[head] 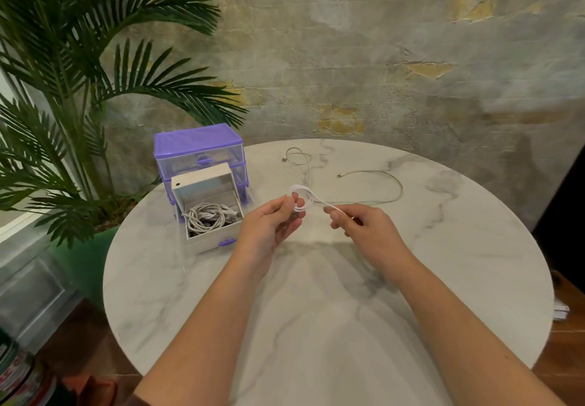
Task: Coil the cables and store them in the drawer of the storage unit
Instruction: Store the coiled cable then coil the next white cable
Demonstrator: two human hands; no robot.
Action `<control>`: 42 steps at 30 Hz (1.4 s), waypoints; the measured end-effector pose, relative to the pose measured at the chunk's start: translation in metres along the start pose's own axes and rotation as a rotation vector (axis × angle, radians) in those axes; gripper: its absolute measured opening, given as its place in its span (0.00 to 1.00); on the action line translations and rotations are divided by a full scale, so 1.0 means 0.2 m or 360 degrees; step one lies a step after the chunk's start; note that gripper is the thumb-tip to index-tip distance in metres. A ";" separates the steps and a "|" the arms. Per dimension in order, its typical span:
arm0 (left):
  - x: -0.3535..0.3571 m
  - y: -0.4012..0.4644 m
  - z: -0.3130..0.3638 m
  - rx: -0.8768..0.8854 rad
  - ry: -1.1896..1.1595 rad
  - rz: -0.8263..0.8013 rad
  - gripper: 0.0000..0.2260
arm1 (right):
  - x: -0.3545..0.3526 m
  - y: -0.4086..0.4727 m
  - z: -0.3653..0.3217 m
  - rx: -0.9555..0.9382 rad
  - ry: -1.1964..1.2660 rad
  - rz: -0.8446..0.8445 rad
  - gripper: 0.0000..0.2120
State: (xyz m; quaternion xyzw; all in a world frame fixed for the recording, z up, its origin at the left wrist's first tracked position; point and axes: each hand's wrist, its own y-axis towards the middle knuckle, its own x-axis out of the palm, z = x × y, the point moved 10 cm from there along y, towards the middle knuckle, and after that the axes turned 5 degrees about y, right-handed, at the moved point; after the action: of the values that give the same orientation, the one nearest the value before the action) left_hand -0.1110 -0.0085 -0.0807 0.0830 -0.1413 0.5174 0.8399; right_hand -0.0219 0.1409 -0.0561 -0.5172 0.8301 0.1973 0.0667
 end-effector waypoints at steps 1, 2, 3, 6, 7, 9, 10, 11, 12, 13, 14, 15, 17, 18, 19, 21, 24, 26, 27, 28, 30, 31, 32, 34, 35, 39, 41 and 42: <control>-0.01 0.00 0.01 0.0011 -0.0062 0.0019 0.07 | 0.00 0.01 0.01 -0.0009 -0.0089 0.0009 0.08; -0.01 0.01 0.01 0.0021 -0.0123 0.0037 0.08 | 0.00 0.02 0.02 -0.0004 -0.0205 0.0009 0.09; -0.02 0.01 0.02 0.0029 -0.0182 0.0053 0.08 | 0.00 0.02 0.05 0.0029 -0.0316 -0.0013 0.09; -0.03 0.01 0.03 0.0033 -0.0317 0.0071 0.08 | 0.03 0.02 0.13 0.0180 -0.0490 -0.0137 0.11; -0.04 0.01 0.03 0.0030 -0.0333 0.0072 0.08 | 0.03 0.02 0.14 0.0191 -0.0508 -0.0154 0.11; -0.04 0.01 0.03 0.0028 -0.0317 0.0067 0.08 | 0.02 0.02 0.15 0.0177 -0.0477 -0.0126 0.13; -0.03 0.01 0.03 0.0023 -0.0284 0.0056 0.08 | 0.01 0.02 0.14 0.0172 -0.0433 -0.0097 0.13; -0.02 0.01 0.02 0.0012 -0.0238 0.0036 0.07 | 0.00 0.03 0.14 0.0164 -0.0391 -0.0063 0.13; -0.01 0.00 0.01 -0.0003 -0.0183 0.0012 0.07 | -0.02 0.04 0.13 0.0155 -0.0343 -0.0022 0.13; 0.01 0.00 0.00 -0.0020 -0.0125 -0.0016 0.07 | -0.03 0.04 0.11 0.0141 -0.0250 0.0028 0.11; 0.02 -0.01 -0.01 -0.0040 -0.0075 -0.0044 0.07 | -0.04 0.03 0.09 0.0142 -0.0066 0.0080 0.07; 0.04 -0.02 -0.02 -0.0061 -0.0038 -0.0075 0.07 | -0.05 0.02 0.07 0.0157 0.0204 0.0123 0.07; 0.08 -0.03 -0.04 -0.0102 0.0016 -0.0142 0.06 | -0.06 0.01 0.07 0.0210 0.0758 0.0192 0.08; 0.10 -0.04 -0.05 -0.0117 0.0039 -0.0173 0.06 | -0.06 0.00 0.08 0.0246 0.0935 0.0217 0.07; 0.11 -0.05 -0.06 -0.0130 0.0059 -0.0198 0.06 | -0.06 0.00 0.08 0.0274 0.1052 0.0220 0.05; 0.13 -0.06 -0.08 -0.0147 0.0089 -0.0230 0.06 | -0.04 -0.01 0.09 0.0315 0.1164 0.0182 0.02; 0.15 -0.06 -0.08 -0.0144 0.0124 -0.0243 0.07 | 0.01 -0.01 0.09 0.0379 0.1157 0.0020 0.04; 0.14 -0.06 -0.08 -0.0137 0.0135 -0.0222 0.07 | 0.04 -0.01 0.10 0.0445 0.1122 -0.0091 0.08; 0.14 -0.06 -0.07 -0.0138 0.0137 -0.0206 0.07 | 0.06 -0.01 0.10 0.0472 0.1124 -0.0135 0.08; 0.13 -0.06 -0.07 -0.0139 0.0140 -0.0194 0.07 | 0.07 -0.01 0.09 0.0488 0.1143 -0.0173 0.08; 0.13 -0.06 -0.07 -0.0133 0.0148 -0.0183 0.08 | 0.09 -0.02 0.07 0.0507 0.1205 -0.0238 0.07; 0.13 -0.06 -0.07 -0.0126 0.0151 -0.0183 0.09 | 0.10 -0.03 0.05 0.0506 0.1215 -0.0279 0.07; 0.13 -0.06 -0.07 -0.0120 0.0151 -0.0186 0.09 | 0.12 -0.03 0.04 0.0494 0.1196 -0.0322 0.09; 0.13 -0.06 -0.06 -0.0110 0.0139 -0.0193 0.09 | 0.13 -0.03 0.02 0.0440 0.1114 -0.0360 0.18; 0.13 -0.07 -0.06 -0.0104 0.0133 -0.0197 0.09 | 0.14 -0.03 0.02 0.0419 0.1108 -0.0344 0.21; 0.13 -0.07 -0.05 -0.0084 0.0059 -0.0158 0.10 | 0.13 -0.02 0.02 0.0379 0.1211 -0.0271 0.20; 0.12 -0.06 -0.04 -0.0067 0.0055 -0.0124 0.10 | 0.14 -0.03 0.01 0.0366 0.1132 -0.0301 0.19; 0.10 -0.06 -0.04 -0.0057 0.0050 -0.0092 0.09 | 0.15 -0.04 0.01 0.0376 0.1059 -0.0306 0.20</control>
State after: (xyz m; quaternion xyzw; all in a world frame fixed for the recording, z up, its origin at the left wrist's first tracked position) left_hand -0.0908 0.0066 -0.0822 0.0637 -0.1348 0.4915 0.8580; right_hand -0.0295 0.1140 -0.0701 -0.6175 0.7710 -0.0861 -0.1296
